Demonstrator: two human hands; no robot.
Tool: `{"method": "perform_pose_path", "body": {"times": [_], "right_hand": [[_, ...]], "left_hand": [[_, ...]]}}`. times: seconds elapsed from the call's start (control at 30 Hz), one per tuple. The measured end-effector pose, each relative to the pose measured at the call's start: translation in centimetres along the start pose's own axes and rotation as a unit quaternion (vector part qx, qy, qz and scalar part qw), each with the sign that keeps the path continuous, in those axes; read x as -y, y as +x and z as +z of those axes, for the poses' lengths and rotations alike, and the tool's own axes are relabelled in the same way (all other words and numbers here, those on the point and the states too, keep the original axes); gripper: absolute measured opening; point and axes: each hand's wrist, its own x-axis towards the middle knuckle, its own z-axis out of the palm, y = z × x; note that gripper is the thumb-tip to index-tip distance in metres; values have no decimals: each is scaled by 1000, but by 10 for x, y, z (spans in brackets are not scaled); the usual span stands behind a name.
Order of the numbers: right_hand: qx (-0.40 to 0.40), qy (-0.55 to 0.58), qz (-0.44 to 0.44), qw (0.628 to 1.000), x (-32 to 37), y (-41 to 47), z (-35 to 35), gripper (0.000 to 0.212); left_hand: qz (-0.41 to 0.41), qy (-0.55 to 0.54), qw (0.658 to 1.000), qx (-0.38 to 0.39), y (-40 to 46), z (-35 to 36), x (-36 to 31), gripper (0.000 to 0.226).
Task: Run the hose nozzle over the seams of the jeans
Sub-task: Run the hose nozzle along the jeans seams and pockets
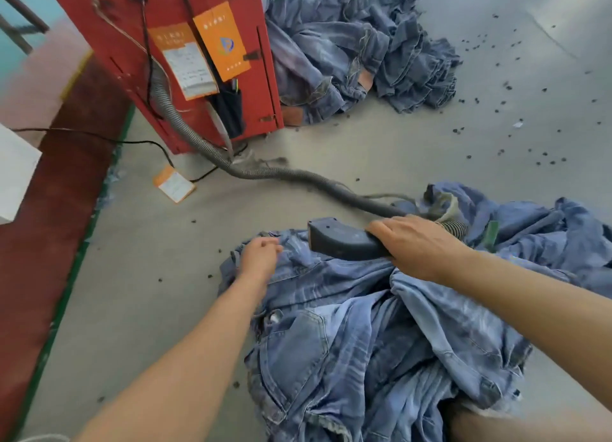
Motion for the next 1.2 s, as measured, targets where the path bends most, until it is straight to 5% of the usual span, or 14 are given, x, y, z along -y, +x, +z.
{"method": "perform_pose_path", "body": {"times": [0.07,0.13,0.23,0.33,0.4,0.5,0.63,0.77,0.9,1.03,1.2], "right_hand": [[107,-4,40,993,-6,3,36,20],[176,-28,39,983,-2,3,56,26],[224,-73,-13,972,5,0,60,29],[206,-68,-46,975,7,-5,41,34],[176,-26,-34,983,4,-11,25,43],[137,10,-4,990,-3,-25,2,52],[70,35,27,997,-1,-45,1,36],[-27,112,19,993,15,-50,5,31],[55,52,10,997,12,-53,1,30],[139,-23,5,990,7,-56,6,27],[58,-3,-91,994,21,-55,16,43]], "left_hand": [[5,145,985,-90,-20,-43,60,19],[-75,223,972,0,-49,-59,101,34],[-175,280,930,160,-85,-55,125,95],[-172,306,922,163,-112,-49,128,142],[-213,210,943,143,-116,-46,133,129],[-245,35,965,83,-112,-57,135,56],[-171,-54,983,31,-99,-92,118,31],[-258,-180,948,48,-106,-99,122,34],[-325,-195,914,147,-116,-90,137,50],[-322,-224,909,144,-112,-86,137,53],[-352,-275,877,176,-115,-93,148,85]]}}
